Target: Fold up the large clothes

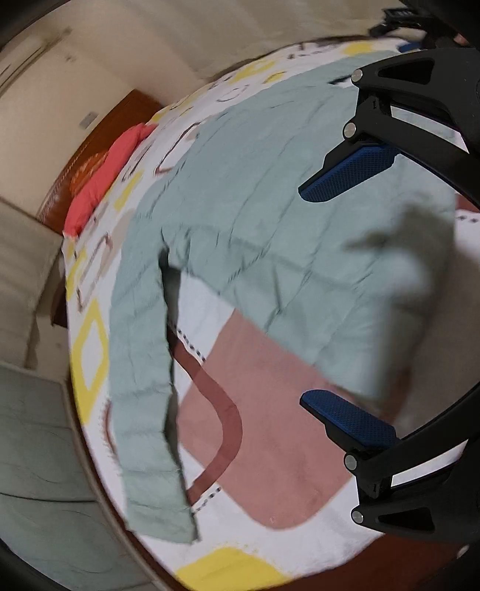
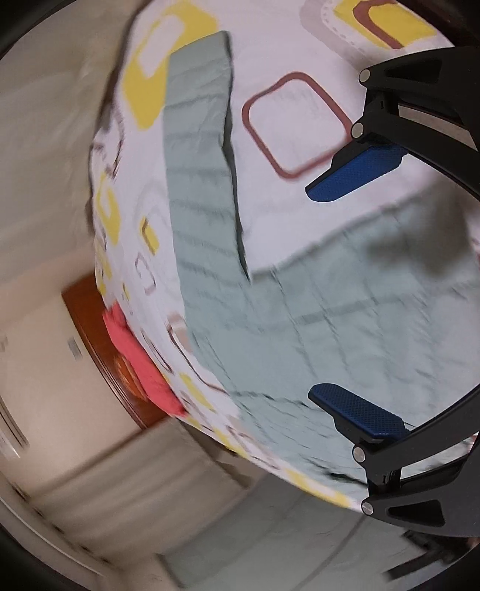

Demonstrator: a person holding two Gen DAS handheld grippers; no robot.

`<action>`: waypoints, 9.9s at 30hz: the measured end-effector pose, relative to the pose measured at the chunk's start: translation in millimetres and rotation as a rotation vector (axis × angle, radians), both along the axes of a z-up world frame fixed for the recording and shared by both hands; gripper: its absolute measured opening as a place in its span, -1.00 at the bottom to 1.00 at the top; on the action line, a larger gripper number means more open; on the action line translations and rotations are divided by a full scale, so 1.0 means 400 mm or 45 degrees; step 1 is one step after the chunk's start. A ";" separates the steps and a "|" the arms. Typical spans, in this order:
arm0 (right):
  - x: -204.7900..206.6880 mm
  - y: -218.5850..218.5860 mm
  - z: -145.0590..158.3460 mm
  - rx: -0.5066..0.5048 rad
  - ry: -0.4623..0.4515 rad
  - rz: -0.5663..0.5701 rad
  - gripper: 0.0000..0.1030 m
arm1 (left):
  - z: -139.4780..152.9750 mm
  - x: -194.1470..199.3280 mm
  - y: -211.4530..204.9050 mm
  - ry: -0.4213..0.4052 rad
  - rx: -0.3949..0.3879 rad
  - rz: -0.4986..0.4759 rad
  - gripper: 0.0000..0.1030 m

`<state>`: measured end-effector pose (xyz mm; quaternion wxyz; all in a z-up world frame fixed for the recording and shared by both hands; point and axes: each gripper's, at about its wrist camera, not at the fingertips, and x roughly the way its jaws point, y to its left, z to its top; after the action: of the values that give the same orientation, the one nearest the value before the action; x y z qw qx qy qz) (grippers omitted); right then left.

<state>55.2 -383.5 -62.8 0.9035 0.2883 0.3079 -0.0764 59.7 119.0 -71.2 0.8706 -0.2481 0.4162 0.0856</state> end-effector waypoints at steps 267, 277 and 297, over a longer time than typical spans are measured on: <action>0.495 0.152 -0.093 -0.292 0.197 0.349 0.41 | -0.038 0.532 -0.424 -0.232 0.139 -0.501 0.19; 0.488 0.204 -0.033 -0.260 0.195 0.375 0.41 | 0.011 0.448 -0.120 -0.238 0.131 -0.177 0.23; 0.582 0.445 -0.012 0.009 0.166 0.598 -0.74 | -0.046 0.455 0.131 -0.156 0.107 0.093 0.24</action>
<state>287.8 -205.5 -67.7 0.8736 0.2063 0.4245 0.1184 241.7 171.3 -89.7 0.9004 -0.2310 0.3487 0.1194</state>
